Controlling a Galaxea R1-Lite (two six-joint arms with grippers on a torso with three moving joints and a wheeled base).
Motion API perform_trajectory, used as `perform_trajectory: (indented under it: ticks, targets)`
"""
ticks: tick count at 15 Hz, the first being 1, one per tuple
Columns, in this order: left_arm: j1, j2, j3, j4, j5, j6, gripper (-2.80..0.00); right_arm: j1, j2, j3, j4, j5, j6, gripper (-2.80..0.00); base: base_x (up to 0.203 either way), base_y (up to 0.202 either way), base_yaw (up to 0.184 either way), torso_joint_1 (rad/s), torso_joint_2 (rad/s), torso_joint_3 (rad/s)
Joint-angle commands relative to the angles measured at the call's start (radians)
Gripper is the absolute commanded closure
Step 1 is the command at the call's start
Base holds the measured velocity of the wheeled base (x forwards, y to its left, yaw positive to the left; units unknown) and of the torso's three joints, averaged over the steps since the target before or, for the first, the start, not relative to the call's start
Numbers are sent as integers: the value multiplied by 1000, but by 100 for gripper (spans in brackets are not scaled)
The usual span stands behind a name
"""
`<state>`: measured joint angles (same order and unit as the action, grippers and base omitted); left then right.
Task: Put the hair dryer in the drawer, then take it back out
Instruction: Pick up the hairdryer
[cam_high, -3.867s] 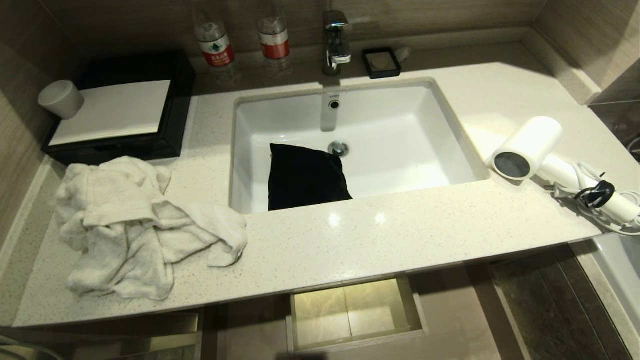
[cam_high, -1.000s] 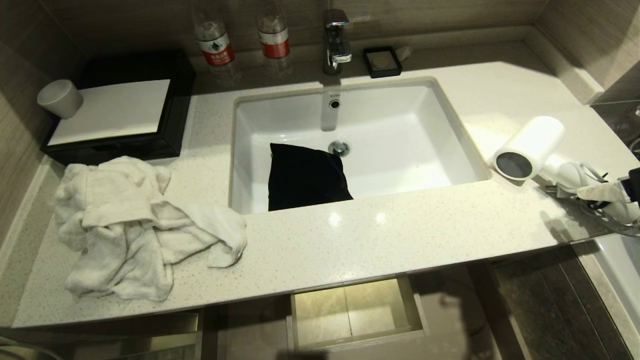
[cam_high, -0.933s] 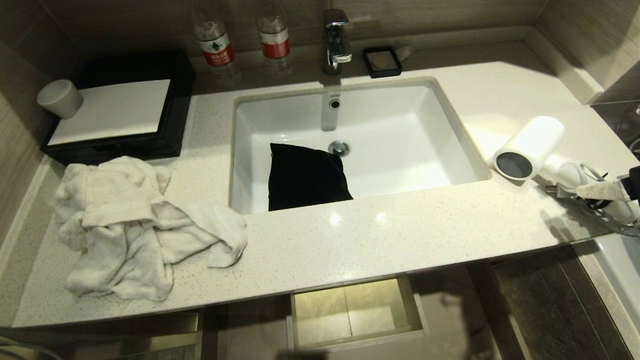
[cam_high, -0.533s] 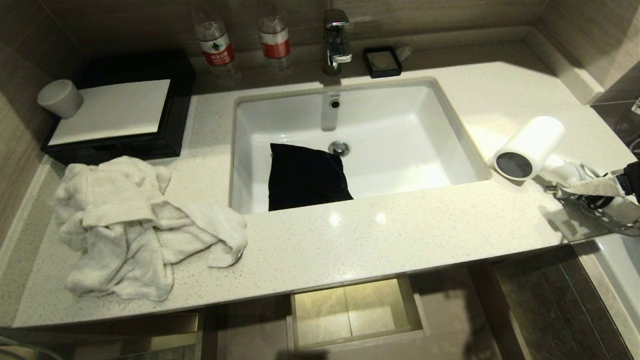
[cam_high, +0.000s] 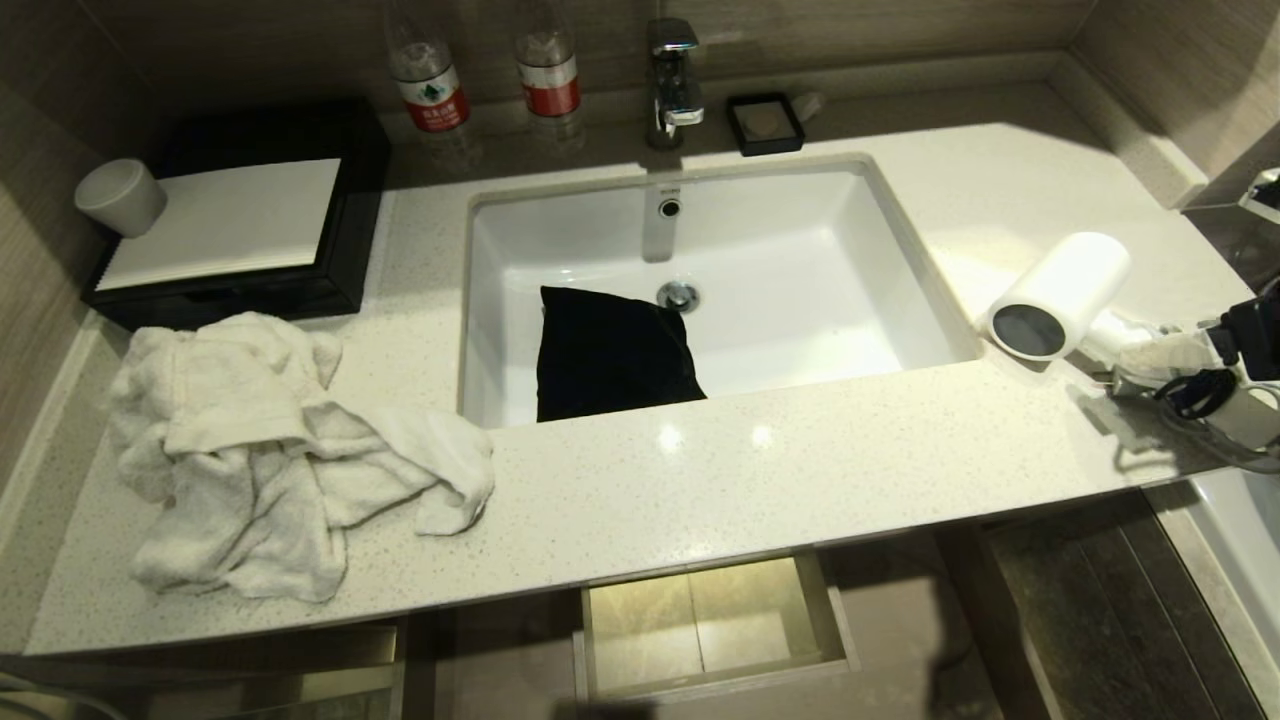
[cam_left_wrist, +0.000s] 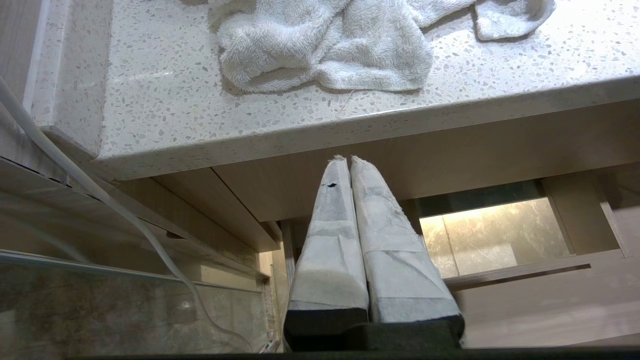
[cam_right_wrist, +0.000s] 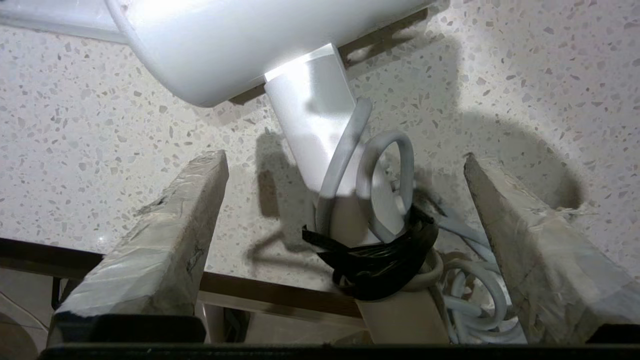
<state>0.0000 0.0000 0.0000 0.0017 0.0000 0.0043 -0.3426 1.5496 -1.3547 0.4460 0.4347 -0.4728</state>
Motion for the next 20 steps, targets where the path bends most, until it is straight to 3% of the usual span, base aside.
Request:
perform_trajectory:
  ticks: [1, 7, 10, 20]
  targets:
    - [0, 0, 1, 0, 0, 0, 0, -1, 44, -21, 2, 8, -1, -280, 0, 0, 0, 0, 0, 0]
    - [0, 0, 2, 0, 0, 0, 0, 0, 106, -75, 2, 41, -9, -280, 0, 0, 0, 0, 0, 0]
    - [0, 0, 0, 0, 0, 0, 0, 0, 140, -98, 2, 63, -52, -280, 0, 0, 0, 0, 0, 0]
    - [0, 0, 1, 0, 0, 0, 0, 0, 185, -137, 4, 70, -67, -280, 0, 0, 0, 0, 0, 0]
